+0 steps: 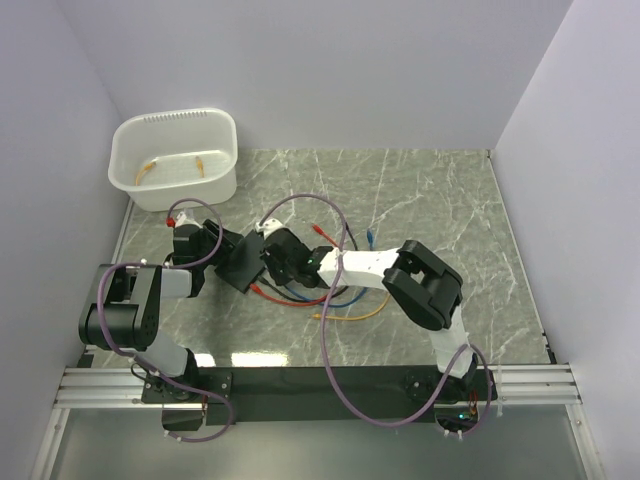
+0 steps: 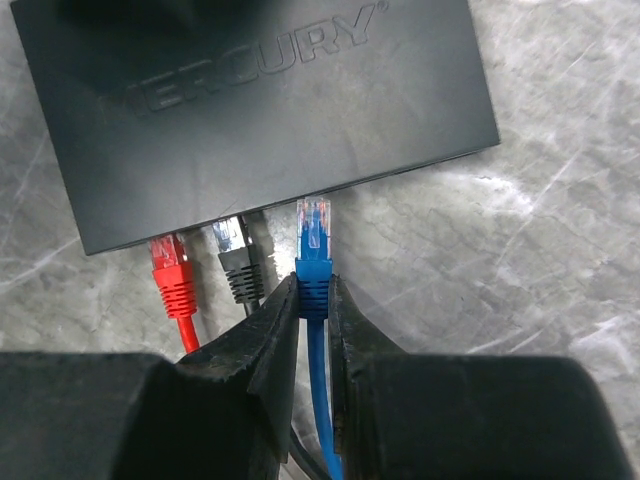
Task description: Insert the plug into the switch port
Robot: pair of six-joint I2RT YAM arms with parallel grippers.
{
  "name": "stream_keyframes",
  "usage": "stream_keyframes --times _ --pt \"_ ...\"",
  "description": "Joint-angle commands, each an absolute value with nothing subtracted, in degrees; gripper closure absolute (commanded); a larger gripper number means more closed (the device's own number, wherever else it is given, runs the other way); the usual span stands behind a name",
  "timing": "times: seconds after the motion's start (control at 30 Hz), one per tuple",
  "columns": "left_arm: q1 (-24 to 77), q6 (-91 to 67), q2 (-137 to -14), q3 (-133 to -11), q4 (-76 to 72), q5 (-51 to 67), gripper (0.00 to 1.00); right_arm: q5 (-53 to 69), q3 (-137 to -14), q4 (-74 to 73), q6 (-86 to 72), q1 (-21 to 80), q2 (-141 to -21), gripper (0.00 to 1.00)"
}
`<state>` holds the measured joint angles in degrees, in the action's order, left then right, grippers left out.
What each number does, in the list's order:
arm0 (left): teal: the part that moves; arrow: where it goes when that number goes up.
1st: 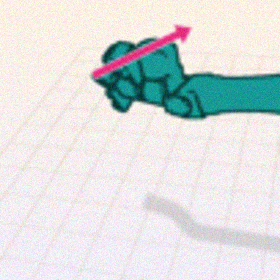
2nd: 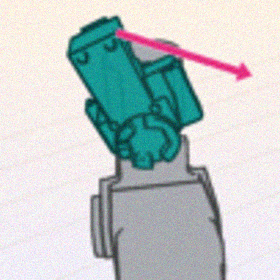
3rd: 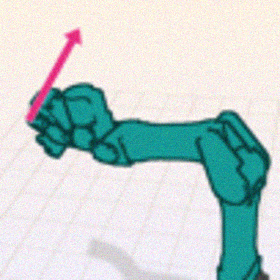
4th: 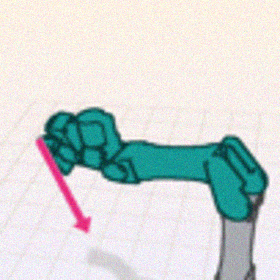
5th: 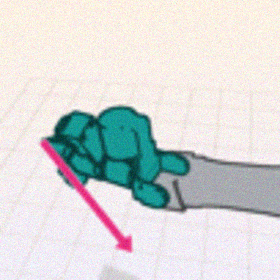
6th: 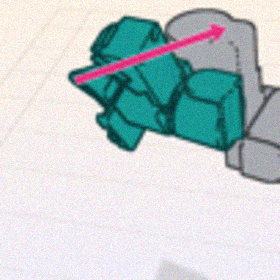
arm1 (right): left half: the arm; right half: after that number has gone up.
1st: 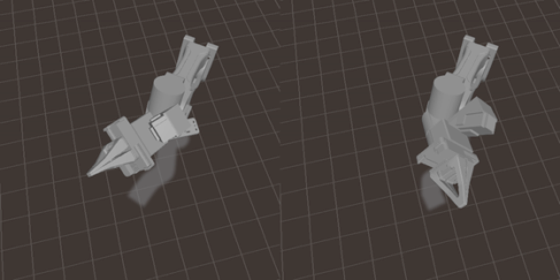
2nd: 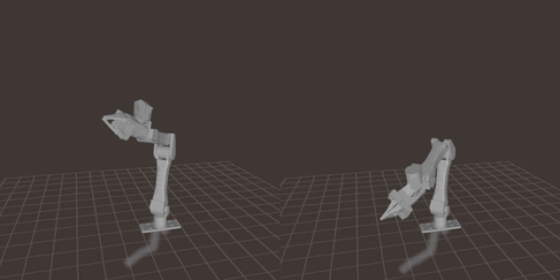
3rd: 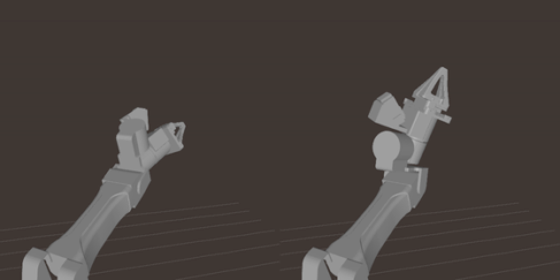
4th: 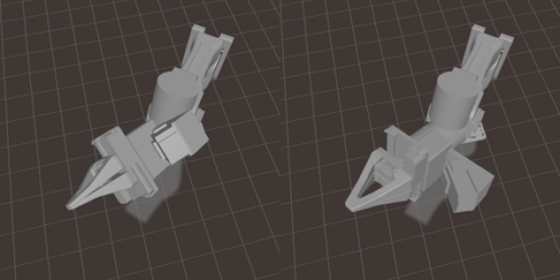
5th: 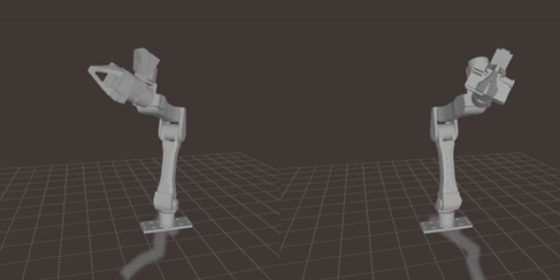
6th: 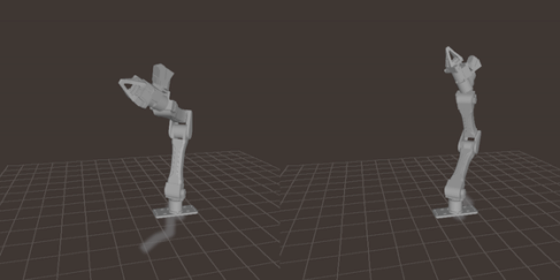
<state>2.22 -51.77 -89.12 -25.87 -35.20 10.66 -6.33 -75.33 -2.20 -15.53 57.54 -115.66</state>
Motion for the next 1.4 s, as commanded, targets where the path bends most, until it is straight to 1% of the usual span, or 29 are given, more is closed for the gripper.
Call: stream_keyframes --times 0.0,0.8,1.07,1.37 --pt "2.5 -51.4 -89.7 -26.9 -35.0 11.9 0.46 -6.5 -77.7 -2.5 -14.9 58.3 -117.0 1.00" --pt "2.5 -51.5 -90.0 -26.6 -36.0 12.8 0.47 -8.8 -81.1 -3.5 -14.9 58.3 -119.1 1.00" --pt "2.5 -51.3 -90.3 -26.6 -36.1 13.2 0.47 -6.1 -82.2 -3.3 -14.4 58.8 -119.0 1.00" --pt "2.5 -51.4 -90.5 -26.7 -36.3 13.3 0.47 -6.8 -82.9 -3.5 -14.2 59.5 -119.1 1.00"
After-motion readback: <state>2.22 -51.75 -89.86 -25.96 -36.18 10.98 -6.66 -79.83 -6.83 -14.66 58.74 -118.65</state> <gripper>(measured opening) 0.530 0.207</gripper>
